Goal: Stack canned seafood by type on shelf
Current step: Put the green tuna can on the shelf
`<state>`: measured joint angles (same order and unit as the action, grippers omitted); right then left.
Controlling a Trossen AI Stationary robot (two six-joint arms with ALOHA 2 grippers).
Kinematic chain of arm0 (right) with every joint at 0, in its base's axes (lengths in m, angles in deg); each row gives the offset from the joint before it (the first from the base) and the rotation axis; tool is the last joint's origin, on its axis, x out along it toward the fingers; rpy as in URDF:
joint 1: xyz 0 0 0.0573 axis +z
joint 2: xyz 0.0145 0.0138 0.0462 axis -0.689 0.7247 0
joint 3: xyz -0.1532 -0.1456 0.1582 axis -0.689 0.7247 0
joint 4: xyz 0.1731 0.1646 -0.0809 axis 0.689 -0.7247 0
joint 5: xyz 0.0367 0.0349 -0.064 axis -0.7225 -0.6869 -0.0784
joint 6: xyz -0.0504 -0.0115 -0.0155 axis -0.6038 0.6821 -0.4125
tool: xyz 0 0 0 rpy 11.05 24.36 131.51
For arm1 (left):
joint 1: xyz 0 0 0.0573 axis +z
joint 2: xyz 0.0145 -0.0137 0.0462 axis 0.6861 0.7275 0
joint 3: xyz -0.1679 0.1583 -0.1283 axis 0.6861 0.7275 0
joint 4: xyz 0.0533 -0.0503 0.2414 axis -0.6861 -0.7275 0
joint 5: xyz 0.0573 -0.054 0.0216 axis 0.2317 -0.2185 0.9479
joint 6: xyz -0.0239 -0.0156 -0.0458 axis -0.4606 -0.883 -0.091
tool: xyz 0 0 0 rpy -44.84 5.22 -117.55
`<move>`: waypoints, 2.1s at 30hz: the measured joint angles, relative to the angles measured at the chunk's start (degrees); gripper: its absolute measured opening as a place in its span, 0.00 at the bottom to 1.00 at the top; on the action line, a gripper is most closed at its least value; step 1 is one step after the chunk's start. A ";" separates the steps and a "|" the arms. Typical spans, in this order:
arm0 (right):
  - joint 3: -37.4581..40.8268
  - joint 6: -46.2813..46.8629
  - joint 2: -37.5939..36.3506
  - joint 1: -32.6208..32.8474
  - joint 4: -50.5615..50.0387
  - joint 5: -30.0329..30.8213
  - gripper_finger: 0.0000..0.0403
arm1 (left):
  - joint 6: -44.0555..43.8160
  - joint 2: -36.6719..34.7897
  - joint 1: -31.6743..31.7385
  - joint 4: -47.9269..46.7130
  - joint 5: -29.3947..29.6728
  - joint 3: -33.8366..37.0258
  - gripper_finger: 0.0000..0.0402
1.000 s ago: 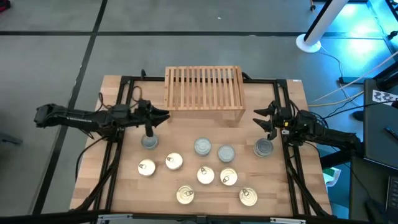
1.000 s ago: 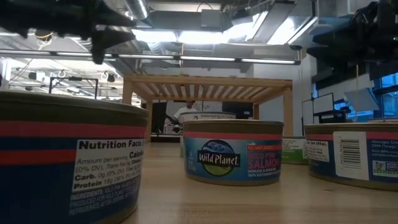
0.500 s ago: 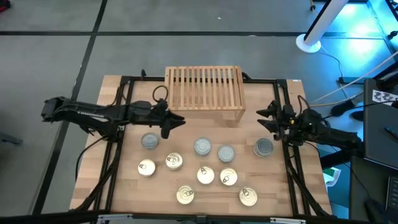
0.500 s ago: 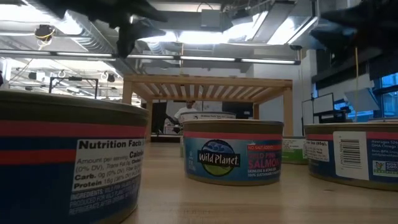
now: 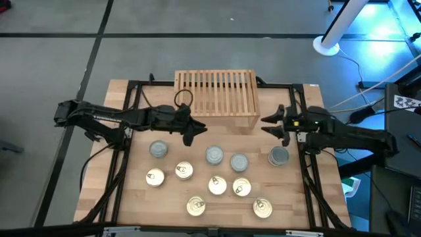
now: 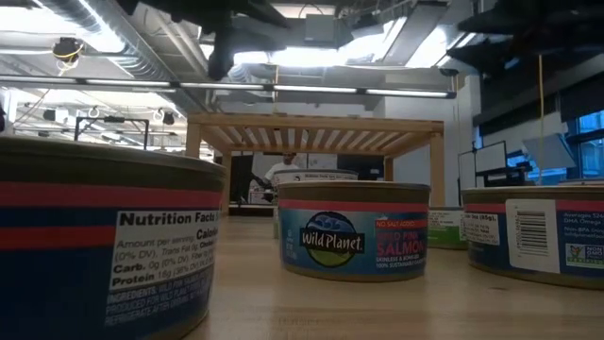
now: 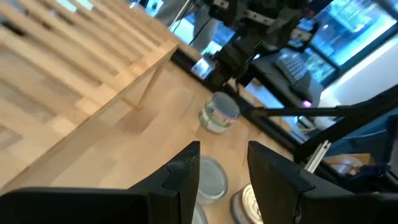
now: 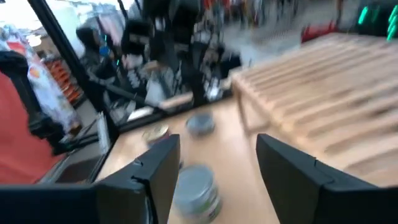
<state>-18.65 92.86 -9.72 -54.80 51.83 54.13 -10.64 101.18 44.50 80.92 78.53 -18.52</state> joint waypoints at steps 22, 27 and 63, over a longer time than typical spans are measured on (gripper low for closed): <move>-7.85 13.64 26.13 0.04 -0.52 -12.37 0.53 | -23.65 13.81 -6.01 -8.40 -0.11 -0.56 0.32; -7.85 18.13 29.66 0.04 -1.38 -13.68 0.53 | -28.28 17.51 -6.52 -7.99 -1.02 -0.56 0.32; -7.80 21.87 48.79 8.28 8.95 -6.09 0.53 | -34.88 23.25 -6.43 -5.52 -3.69 -0.54 0.21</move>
<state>-26.46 114.74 39.07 -46.52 60.78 48.04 -45.52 124.43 38.07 75.40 74.84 -19.05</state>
